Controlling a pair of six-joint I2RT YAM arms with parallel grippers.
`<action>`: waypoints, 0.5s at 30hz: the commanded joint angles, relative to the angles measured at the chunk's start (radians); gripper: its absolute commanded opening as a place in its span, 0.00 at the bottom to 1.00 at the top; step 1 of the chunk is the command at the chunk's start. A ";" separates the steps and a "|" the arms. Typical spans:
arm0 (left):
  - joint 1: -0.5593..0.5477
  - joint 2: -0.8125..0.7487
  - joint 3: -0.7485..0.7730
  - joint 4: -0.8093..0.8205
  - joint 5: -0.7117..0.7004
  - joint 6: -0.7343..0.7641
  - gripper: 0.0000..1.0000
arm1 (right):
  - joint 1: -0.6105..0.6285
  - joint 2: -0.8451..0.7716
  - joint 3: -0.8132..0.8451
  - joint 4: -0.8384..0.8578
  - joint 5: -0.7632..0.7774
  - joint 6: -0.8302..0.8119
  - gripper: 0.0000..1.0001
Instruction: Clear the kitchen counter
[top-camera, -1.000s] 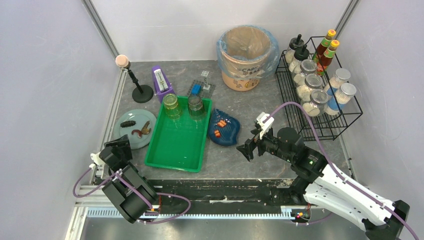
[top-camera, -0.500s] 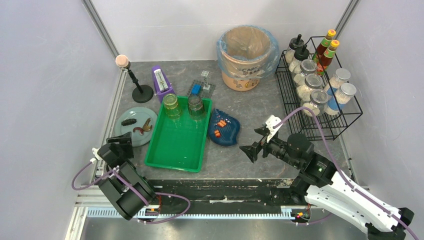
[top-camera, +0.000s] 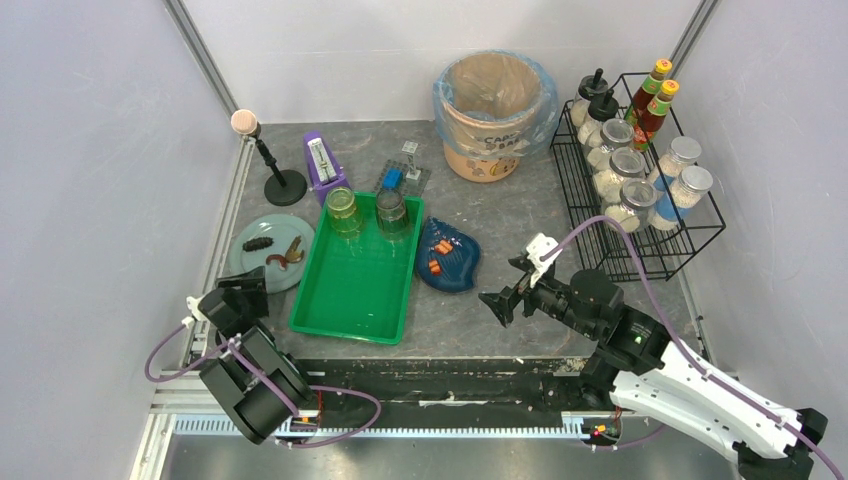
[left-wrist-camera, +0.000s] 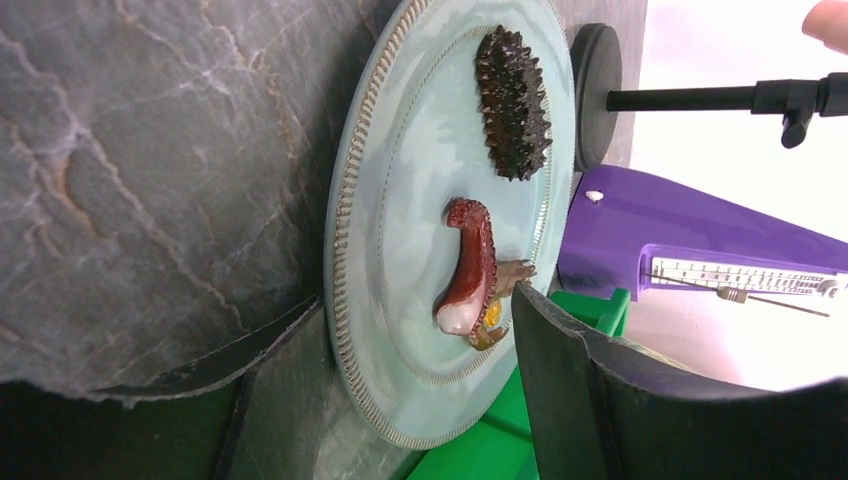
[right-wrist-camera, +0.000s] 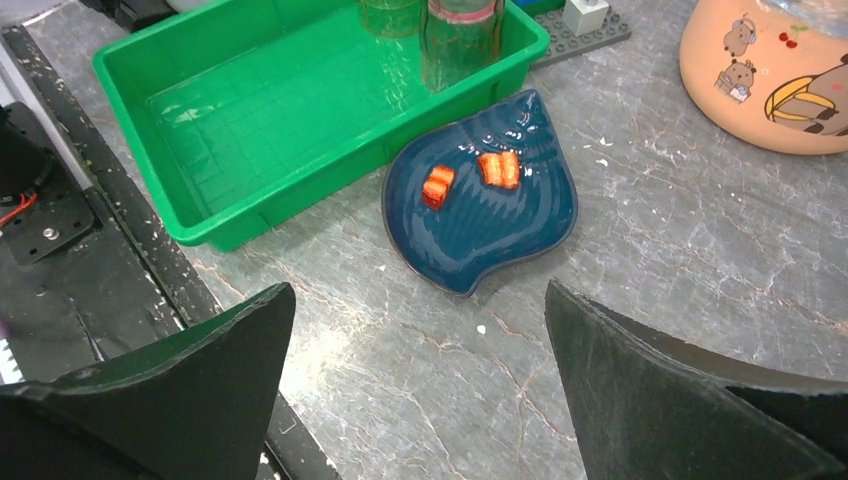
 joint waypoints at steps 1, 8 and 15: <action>-0.035 0.100 0.009 0.028 -0.033 0.014 0.70 | 0.008 0.024 0.001 0.026 0.031 -0.024 0.98; -0.114 0.258 0.054 0.171 -0.066 -0.026 0.67 | 0.007 0.070 0.018 0.022 0.051 -0.031 0.98; -0.149 0.390 0.068 0.345 -0.093 -0.087 0.59 | 0.007 0.102 0.039 0.009 0.089 -0.045 0.98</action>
